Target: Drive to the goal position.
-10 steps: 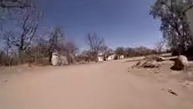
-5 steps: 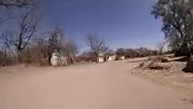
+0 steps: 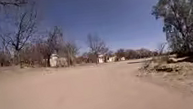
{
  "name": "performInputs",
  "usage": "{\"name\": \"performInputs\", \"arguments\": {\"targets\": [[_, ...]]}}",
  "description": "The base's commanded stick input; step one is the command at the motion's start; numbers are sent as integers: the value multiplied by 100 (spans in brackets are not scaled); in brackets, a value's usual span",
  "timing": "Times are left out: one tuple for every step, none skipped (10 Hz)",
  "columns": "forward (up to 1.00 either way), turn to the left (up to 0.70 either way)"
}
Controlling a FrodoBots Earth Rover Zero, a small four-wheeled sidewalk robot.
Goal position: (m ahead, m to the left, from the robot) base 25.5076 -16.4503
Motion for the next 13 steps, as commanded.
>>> {"name": "performInputs", "arguments": {"targets": [[100, 0], [100, 0], [100, 0], [100, 0], [100, 0], [100, 0], [100, 0], [100, 0], [100, 0], [100, 0], [100, 0], [100, 0], [100, 0]]}}
